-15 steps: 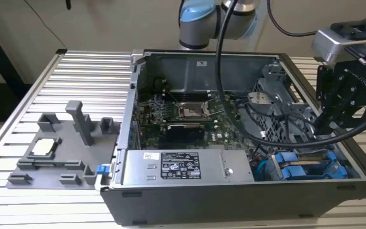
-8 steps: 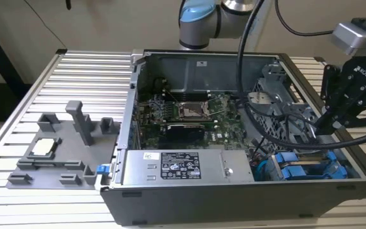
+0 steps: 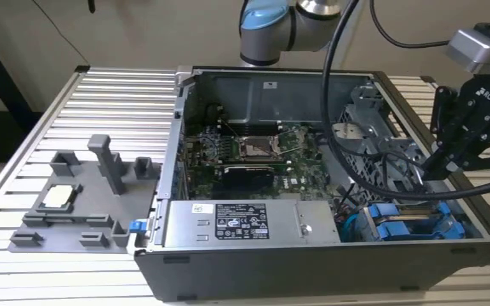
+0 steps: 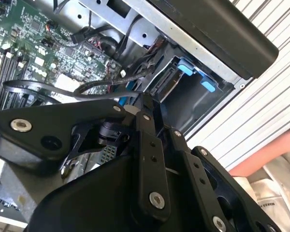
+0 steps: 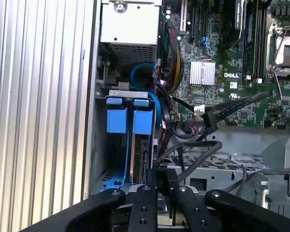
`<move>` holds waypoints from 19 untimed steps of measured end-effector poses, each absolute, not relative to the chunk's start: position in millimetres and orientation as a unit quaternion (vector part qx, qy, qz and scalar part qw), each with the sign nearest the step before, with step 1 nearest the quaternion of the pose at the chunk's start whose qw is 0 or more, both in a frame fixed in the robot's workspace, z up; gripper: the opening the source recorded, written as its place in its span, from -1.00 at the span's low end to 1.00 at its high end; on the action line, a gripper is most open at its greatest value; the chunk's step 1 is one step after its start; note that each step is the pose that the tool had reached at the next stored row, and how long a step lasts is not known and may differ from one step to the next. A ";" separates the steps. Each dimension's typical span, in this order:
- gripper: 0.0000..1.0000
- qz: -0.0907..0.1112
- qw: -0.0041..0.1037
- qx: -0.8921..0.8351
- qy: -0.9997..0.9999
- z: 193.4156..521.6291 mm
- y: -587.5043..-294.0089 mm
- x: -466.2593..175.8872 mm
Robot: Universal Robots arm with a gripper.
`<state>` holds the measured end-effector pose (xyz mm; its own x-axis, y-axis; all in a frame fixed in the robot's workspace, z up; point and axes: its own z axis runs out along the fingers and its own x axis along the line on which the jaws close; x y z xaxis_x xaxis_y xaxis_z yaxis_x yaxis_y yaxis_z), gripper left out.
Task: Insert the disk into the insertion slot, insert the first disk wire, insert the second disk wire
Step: 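Insert the first disk wire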
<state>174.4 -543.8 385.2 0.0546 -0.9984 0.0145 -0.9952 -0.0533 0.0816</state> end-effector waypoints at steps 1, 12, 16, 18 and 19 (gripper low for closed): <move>-0.62 -0.023 0.035 0.725 -0.687 385.1 -543.8 174.6; -0.62 -0.035 0.046 0.725 -0.687 376.7 -548.3 180.0; -0.62 -0.045 0.036 0.725 -0.686 373.0 -556.7 180.5; -0.62 -0.051 0.029 0.726 -0.686 371.9 -561.8 180.5; -0.62 -0.054 0.025 0.726 -0.685 371.4 -564.5 180.5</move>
<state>180.5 -564.5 371.4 0.0547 -0.9975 -0.0441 -0.9922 -0.0593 0.1098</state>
